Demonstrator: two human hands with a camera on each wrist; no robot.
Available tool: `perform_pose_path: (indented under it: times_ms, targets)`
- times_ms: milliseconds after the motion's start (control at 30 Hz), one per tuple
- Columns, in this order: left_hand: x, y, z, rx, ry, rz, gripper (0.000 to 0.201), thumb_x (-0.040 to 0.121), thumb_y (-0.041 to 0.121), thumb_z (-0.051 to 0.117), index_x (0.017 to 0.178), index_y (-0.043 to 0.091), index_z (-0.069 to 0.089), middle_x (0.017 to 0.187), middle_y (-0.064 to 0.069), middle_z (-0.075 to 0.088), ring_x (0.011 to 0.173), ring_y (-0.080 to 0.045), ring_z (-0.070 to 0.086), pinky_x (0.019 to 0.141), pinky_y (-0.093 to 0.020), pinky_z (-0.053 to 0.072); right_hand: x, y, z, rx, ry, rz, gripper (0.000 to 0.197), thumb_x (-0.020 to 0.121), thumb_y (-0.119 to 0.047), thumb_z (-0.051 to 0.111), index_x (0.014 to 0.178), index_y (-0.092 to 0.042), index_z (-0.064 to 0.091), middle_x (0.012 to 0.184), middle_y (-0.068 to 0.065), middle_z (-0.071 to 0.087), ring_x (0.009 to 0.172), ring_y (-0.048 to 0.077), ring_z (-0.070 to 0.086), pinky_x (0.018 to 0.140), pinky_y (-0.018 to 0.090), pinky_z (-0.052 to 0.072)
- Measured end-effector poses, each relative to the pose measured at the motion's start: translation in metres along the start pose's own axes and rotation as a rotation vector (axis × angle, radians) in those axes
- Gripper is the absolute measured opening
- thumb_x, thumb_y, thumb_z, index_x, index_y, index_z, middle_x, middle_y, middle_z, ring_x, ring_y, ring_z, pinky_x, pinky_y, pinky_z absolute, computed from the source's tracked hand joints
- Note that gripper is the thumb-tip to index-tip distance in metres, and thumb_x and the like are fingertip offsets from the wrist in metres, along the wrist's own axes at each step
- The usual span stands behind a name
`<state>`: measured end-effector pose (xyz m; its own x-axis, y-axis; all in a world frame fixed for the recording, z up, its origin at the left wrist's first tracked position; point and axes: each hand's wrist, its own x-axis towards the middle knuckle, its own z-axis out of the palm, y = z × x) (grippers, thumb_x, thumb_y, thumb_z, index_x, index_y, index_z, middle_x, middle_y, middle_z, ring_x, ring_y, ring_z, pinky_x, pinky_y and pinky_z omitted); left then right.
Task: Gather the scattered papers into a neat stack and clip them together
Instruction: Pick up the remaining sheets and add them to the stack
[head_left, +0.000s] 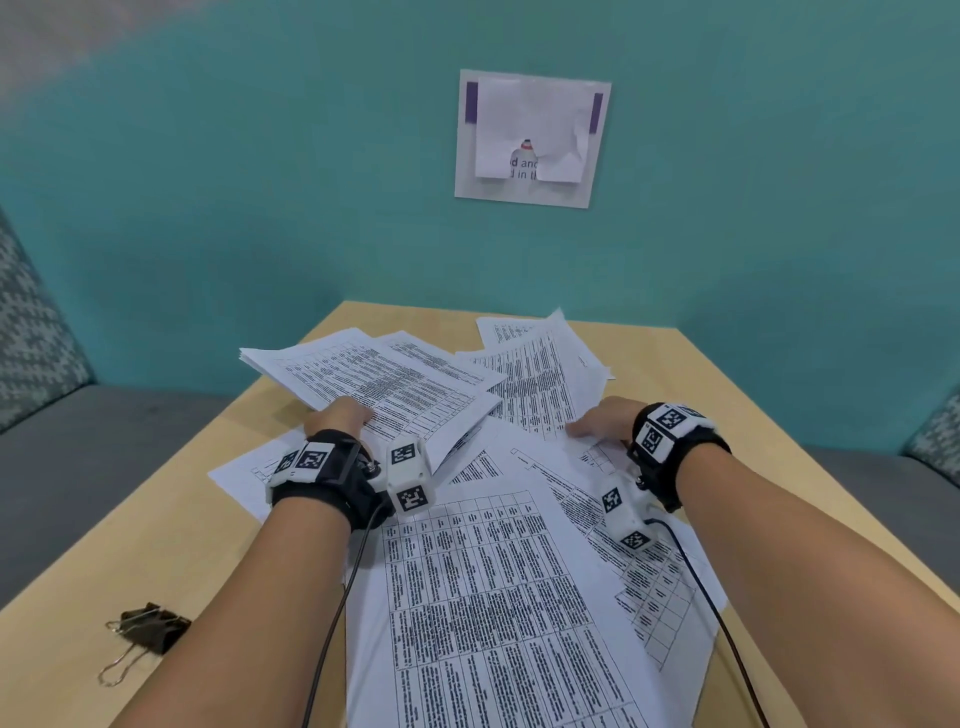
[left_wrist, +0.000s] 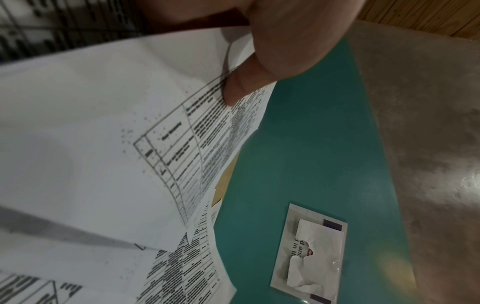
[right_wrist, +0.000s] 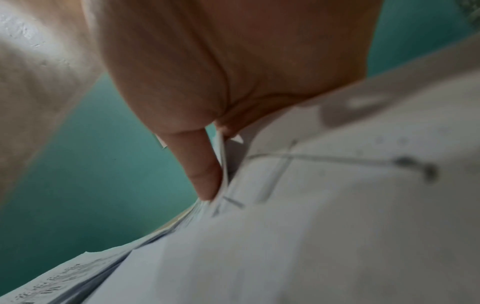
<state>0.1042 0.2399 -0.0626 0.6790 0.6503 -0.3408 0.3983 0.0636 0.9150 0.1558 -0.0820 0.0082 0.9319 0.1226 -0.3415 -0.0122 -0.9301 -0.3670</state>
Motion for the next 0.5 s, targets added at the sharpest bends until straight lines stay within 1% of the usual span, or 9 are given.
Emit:
perform_pose_path:
  times_ms: [33, 100, 167, 200, 267, 333, 400, 467, 500]
  targets:
    - [0.002, -0.006, 0.0, -0.069, -0.007, 0.001, 0.027, 0.098, 0.009, 0.061, 0.122, -0.003, 0.063, 0.142, -0.025, 0.057, 0.107, -0.029, 0.058, 0.073, -0.035, 0.05, 0.002, 0.001, 0.0, -0.018, -0.011, 0.003, 0.037, 0.099, -0.044, 0.055, 0.087, -0.01, 0.055, 0.089, 0.006, 0.053, 0.077, 0.021, 0.052, 0.068, 0.029, 0.041]
    - [-0.001, -0.008, 0.002, -0.184, -0.011, -0.025, 0.025, 0.094, 0.007, 0.063, 0.119, 0.008, 0.059, 0.148, -0.025, 0.053, 0.102, -0.026, 0.051, 0.063, -0.029, 0.045, 0.005, 0.002, 0.0, -0.043, -0.054, 0.04, 0.037, 0.093, -0.039, 0.066, 0.078, -0.009, 0.052, 0.078, 0.005, 0.051, 0.067, 0.019, 0.048, 0.061, 0.028, 0.038]
    - [-0.004, -0.005, 0.003, -0.082, 0.001, -0.063, 0.006, 0.099, 0.009, 0.06, 0.099, 0.004, 0.057, 0.146, -0.026, 0.054, 0.11, -0.029, 0.057, 0.076, -0.035, 0.052, 0.009, 0.005, -0.002, 0.015, -0.092, 0.033, 0.029, 0.089, -0.03, 0.072, 0.094, -0.004, 0.061, 0.101, 0.011, 0.061, 0.088, 0.028, 0.06, 0.076, 0.033, 0.049]
    - [-0.005, 0.001, 0.003, -0.069, 0.019, -0.08, 0.015, 0.102, 0.011, 0.059, 0.093, -0.001, 0.057, 0.144, -0.026, 0.055, 0.119, -0.033, 0.058, 0.091, -0.04, 0.053, 0.011, 0.006, -0.003, 0.068, -0.097, 0.03, 0.03, 0.087, -0.025, 0.072, 0.104, -0.003, 0.063, 0.119, 0.015, 0.061, 0.104, 0.032, 0.061, 0.085, 0.037, 0.051]
    - [-0.009, 0.005, 0.0, 0.018, 0.056, -0.086, 0.025, 0.102, 0.013, 0.061, 0.11, -0.01, 0.06, 0.144, -0.024, 0.053, 0.131, -0.037, 0.055, 0.109, -0.042, 0.046, 0.008, 0.005, -0.003, 0.217, -0.115, 0.019, 0.04, 0.086, -0.021, 0.07, 0.122, -0.007, 0.06, 0.146, 0.015, 0.044, 0.127, 0.034, 0.049, 0.091, 0.04, 0.051]
    - [-0.009, 0.007, 0.001, 0.022, 0.044, -0.088, 0.042, 0.101, 0.013, 0.062, 0.133, -0.011, 0.053, 0.144, -0.024, 0.053, 0.133, -0.037, 0.054, 0.106, -0.039, 0.047, 0.006, 0.004, -0.002, 0.333, -0.14, 0.015, 0.06, 0.084, -0.03, 0.076, 0.136, -0.012, 0.052, 0.154, 0.011, 0.035, 0.136, 0.032, 0.043, 0.098, 0.043, 0.051]
    - [-0.015, 0.007, 0.0, 0.04, 0.023, -0.103, 0.044, 0.101, 0.013, 0.061, 0.137, -0.011, 0.05, 0.13, -0.02, 0.059, 0.128, -0.034, 0.057, 0.099, -0.038, 0.046, 0.003, 0.005, -0.001, 0.251, -0.129, 0.012, 0.068, 0.075, -0.041, 0.084, 0.129, -0.011, 0.054, 0.134, 0.01, 0.054, 0.114, 0.029, 0.06, 0.09, 0.038, 0.054]
    - [-0.018, 0.01, 0.0, 0.073, 0.03, -0.095, 0.034, 0.103, 0.012, 0.059, 0.129, -0.008, 0.052, 0.103, -0.016, 0.058, 0.113, -0.029, 0.058, 0.094, -0.036, 0.047, 0.0, 0.005, 0.0, 0.124, -0.057, -0.004, 0.06, 0.072, -0.042, 0.086, 0.112, -0.008, 0.057, 0.09, 0.004, 0.069, 0.085, 0.025, 0.062, 0.069, 0.029, 0.05]
    - [-0.017, 0.01, -0.001, 0.062, 0.031, -0.083, 0.031, 0.102, 0.012, 0.059, 0.126, -0.008, 0.053, 0.105, -0.017, 0.059, 0.112, -0.029, 0.058, 0.091, -0.036, 0.047, 0.0, 0.006, 0.0, 0.094, -0.025, -0.006, 0.064, 0.072, -0.041, 0.086, 0.116, -0.007, 0.054, 0.084, 0.004, 0.07, 0.087, 0.026, 0.062, 0.071, 0.029, 0.049]
